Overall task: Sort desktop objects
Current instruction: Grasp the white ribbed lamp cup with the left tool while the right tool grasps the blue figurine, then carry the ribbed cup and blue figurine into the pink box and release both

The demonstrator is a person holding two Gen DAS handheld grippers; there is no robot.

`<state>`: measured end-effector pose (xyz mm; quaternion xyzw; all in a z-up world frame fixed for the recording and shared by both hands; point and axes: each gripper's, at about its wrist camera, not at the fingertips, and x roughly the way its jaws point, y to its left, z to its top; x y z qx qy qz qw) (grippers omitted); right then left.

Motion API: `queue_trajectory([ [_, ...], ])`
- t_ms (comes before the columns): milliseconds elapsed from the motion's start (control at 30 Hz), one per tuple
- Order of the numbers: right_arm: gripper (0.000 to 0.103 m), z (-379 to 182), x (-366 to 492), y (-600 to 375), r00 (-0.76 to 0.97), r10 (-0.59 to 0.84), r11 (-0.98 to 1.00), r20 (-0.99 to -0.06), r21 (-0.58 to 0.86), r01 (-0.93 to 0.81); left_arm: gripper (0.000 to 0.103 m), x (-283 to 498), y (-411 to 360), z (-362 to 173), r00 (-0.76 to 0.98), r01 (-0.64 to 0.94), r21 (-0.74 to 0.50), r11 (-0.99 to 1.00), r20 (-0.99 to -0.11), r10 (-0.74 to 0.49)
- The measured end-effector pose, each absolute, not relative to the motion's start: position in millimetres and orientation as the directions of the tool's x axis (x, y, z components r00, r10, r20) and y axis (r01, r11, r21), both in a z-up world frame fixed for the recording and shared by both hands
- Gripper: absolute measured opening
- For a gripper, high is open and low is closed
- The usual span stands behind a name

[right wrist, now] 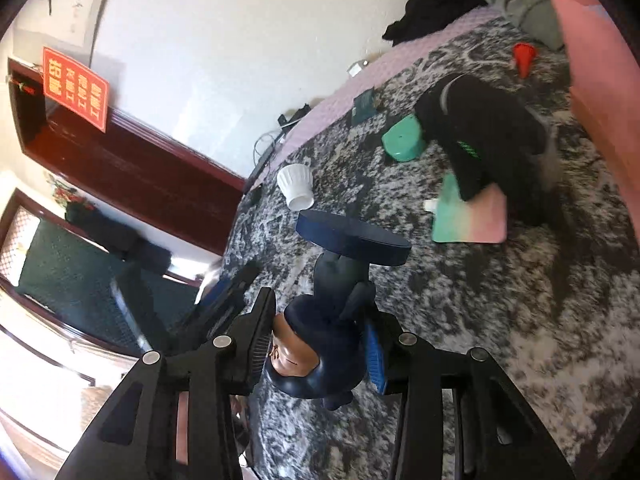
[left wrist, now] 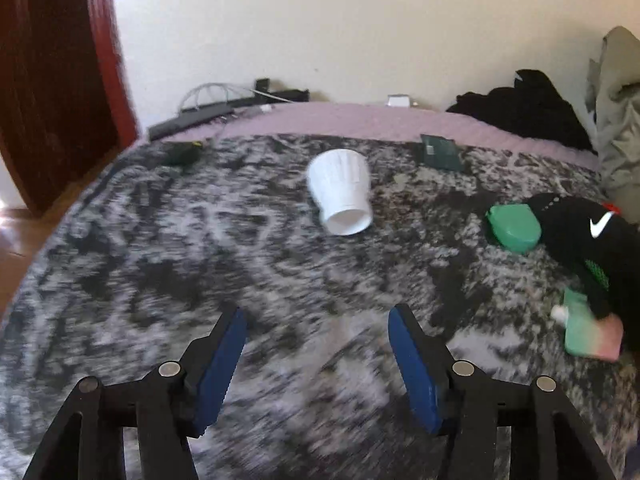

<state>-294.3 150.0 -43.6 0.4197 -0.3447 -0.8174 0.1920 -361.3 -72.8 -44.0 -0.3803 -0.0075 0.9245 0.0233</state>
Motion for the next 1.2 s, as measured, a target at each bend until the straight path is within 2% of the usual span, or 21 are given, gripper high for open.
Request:
queue_trajectory([
  [167,0.043,-37,-300,163,-0.599,-0.566,-0.741,-0.566,0.667,0.070,0.071,-428,-45,-60,-0.669,-0.036,-0.105,-0.994,-0.737,0.102],
  [333,0.043,-55,-340,171,-0.581,-0.544,-0.769,-0.606,0.637,0.055,0.072,-511,-25,-88,-0.620,0.046,0.010,-0.999,-0.784,-0.036],
  [367,0.043,-61,-349,173,-0.572,-0.545,-0.768,-0.613,0.638,0.049,0.070,-522,-24,-96,-0.604,0.061,0.027,-0.998,-0.795,-0.058],
  [400,0.043,-65,-353,174,-0.568,-0.543,-0.771,-0.618,0.635,0.046,0.050,-529,-25,-103,-0.587,0.065,0.027,-0.998,-0.807,-0.060],
  [467,0.043,-73,-364,179,-0.557,-0.531,-0.781,-0.638,0.624,0.031,0.049,-527,-29,-107,-0.593,0.068,-0.003,-0.998,-0.804,-0.038],
  [600,0.043,-70,-366,184,-0.562,-0.537,-0.775,-0.629,0.630,0.036,0.049,-473,-27,-77,-0.664,0.047,-0.066,-0.997,-0.748,0.019],
  [700,0.043,-55,-354,180,-0.585,-0.528,-0.787,-0.615,0.614,0.065,0.049,-397,-18,-37,-0.731,0.022,-0.084,-0.996,-0.681,0.041],
  [833,0.043,-27,-321,165,-0.609,-0.537,-0.793,-0.584,0.596,0.128,0.049,-310,-12,9,-0.784,0.051,-0.054,-0.997,-0.621,-0.007],
  [1000,0.043,28,-253,151,-0.684,-0.513,-0.829,-0.519,0.506,0.238,0.050,-215,-3,57,-0.850,0.071,-0.016,-0.997,-0.524,-0.052],
  [1200,0.043,89,-175,160,-0.782,-0.459,-0.870,-0.421,0.391,0.300,0.050,-152,25,90,-0.892,0.041,0.058,-0.997,-0.447,-0.063],
])
